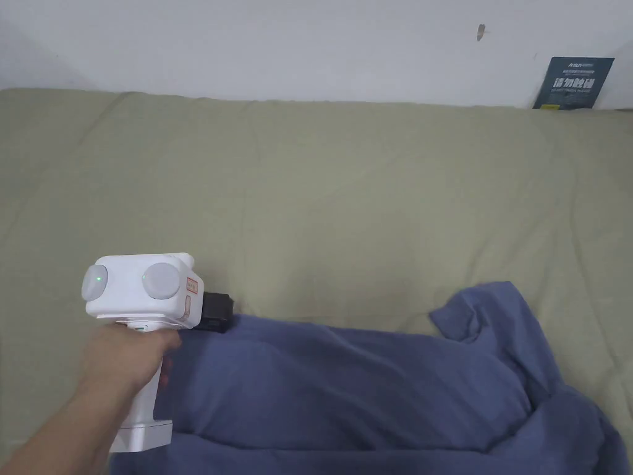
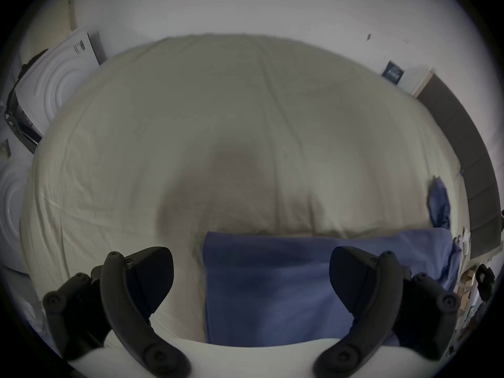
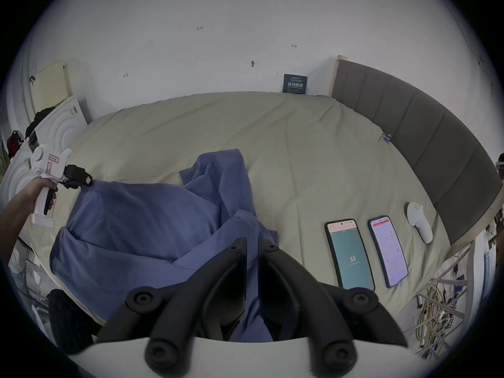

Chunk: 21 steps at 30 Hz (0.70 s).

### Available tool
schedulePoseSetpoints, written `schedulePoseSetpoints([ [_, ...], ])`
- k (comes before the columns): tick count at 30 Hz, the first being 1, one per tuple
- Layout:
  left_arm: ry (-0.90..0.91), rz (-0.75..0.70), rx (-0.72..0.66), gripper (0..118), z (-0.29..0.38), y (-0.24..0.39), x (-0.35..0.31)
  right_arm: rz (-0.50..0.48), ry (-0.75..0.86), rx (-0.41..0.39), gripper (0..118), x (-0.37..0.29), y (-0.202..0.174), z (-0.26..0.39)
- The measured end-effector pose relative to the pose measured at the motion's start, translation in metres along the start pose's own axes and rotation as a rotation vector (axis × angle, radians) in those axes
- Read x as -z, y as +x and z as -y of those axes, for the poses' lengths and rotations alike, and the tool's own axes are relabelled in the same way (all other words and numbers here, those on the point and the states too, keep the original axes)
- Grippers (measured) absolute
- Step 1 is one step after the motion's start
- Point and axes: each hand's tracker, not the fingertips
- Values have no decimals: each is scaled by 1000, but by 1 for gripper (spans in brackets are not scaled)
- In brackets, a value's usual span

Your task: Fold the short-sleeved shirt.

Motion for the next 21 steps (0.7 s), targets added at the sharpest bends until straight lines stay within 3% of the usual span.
schedulePoseSetpoints([
  [1,-8,-5,20,4,0,3,0,0,-1,-7,9,-3,-4,-3],
  [3,-1,-25,42,1,8,7,-1,1,2,-37,9,-3,-9,-3],
  [5,1,69,31,1,12,9,-5,23,15,-98,9,-4,-12,-4],
  [10,75,91,-10,1,9,-14,1,-36,-14,-73,9,13,-12,-16],
  [14,134,118,4,1,27,-2,-37,-47,-29,-39,10,59,-7,-47],
  [15,141,139,2,1,28,-1,-41,-48,-3,16,19,71,-4,-55],
  [16,145,154,4,1,27,1,-48,-53,26,34,42,86,-1,-65],
  [18,153,159,15,1,29,3,-55,-38,19,-11,98,121,-1,-85],
  [19,158,166,16,1,30,4,-56,-30,-8,-23,105,137,-1,-95],
  [21,165,175,12,1,24,1,-57,-36,-106,-27,106,170,-3,-110],
])
